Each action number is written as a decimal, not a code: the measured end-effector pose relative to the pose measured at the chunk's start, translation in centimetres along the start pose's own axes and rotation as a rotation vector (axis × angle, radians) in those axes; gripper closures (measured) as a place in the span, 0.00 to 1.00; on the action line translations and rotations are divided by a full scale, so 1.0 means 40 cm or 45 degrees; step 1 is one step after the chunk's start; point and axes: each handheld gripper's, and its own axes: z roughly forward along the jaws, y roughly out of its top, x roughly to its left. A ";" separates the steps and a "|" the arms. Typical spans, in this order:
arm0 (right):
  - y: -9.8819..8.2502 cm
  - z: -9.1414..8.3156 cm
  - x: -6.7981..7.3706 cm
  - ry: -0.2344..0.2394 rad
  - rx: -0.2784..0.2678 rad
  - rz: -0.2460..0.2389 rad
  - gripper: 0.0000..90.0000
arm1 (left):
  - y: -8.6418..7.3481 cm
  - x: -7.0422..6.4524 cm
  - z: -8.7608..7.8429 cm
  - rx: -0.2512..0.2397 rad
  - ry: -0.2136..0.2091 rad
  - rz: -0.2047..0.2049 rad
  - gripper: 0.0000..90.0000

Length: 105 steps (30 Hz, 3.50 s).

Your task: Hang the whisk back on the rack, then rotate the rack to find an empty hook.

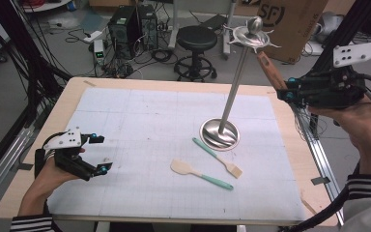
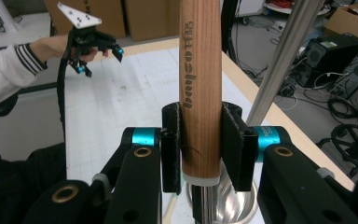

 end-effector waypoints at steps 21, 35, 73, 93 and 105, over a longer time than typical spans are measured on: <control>-0.008 0.047 -0.046 -0.028 0.015 0.050 0.78 | -0.003 0.004 0.000 -0.001 -0.005 -0.006 0.02; -0.029 0.113 -0.067 -0.019 0.016 0.086 0.78 | -0.006 0.006 -0.003 -0.005 -0.006 -0.011 0.02; -0.075 0.109 -0.023 0.050 -0.046 0.113 0.00 | -0.024 0.016 -0.027 -0.023 0.021 -0.042 0.02; -0.044 0.016 -0.040 0.082 0.021 0.128 0.58 | -0.019 0.014 -0.019 -0.011 0.005 -0.029 0.02; -0.016 -0.007 -0.063 0.003 0.037 0.155 0.99 | -0.016 0.011 -0.016 -0.008 0.002 -0.028 0.02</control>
